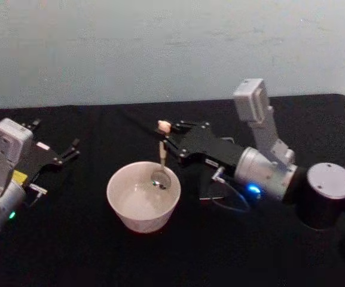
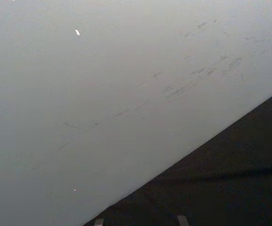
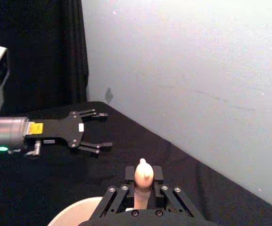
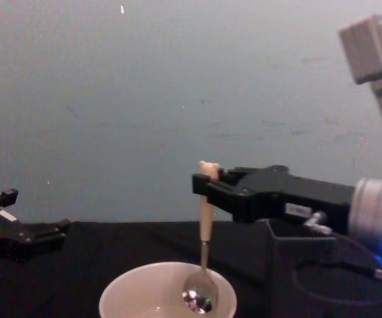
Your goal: Pick up the stirring spoon with one hand, stir inside the cup, then place it back in its original position.
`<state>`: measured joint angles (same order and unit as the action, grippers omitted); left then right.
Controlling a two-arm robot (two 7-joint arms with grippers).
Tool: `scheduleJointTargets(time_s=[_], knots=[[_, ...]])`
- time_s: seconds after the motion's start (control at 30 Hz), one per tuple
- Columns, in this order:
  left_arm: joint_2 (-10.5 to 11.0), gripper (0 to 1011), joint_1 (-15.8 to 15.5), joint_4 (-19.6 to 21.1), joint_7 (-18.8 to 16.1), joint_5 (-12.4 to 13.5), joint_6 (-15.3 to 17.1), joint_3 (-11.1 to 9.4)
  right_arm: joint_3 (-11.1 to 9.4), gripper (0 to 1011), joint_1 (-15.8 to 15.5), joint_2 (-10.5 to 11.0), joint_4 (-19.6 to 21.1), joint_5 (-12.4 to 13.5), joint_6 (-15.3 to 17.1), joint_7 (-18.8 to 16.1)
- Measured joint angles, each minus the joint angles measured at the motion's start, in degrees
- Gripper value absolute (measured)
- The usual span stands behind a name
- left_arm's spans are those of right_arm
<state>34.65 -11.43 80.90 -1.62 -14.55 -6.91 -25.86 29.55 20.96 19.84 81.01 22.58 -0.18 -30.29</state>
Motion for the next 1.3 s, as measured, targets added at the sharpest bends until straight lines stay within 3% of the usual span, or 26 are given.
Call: scheduleJointTargets(time_s=[0.2,0.33,0.53,0.93,1.3], knots=[[0.0,1002,0.0,0.0,0.0,0.0,0.0,0.0,-0.76,215,-2.95,3.3,4.46,2.38,1.27,-1.97],[0.0,1001,0.0,0.0,0.0,0.0,0.0,0.0,-0.04,215,-4.32,4.72,6.29,3.04,1.54,-3.03],[0.0,1001,0.0,0.0,0.0,0.0,0.0,0.0,1.58,215,-4.88,4.97,7.18,3.15,1.73,-3.52],[0.0,1001,0.0,0.0,0.0,0.0,0.0,0.0,5.22,215,-1.02,0.18,3.78,2.62,2.87,-2.41],[0.0,1001,0.0,0.0,0.0,0.0,0.0,0.0,5.08,215,2.89,-3.79,-2.22,0.73,2.18,0.62]])
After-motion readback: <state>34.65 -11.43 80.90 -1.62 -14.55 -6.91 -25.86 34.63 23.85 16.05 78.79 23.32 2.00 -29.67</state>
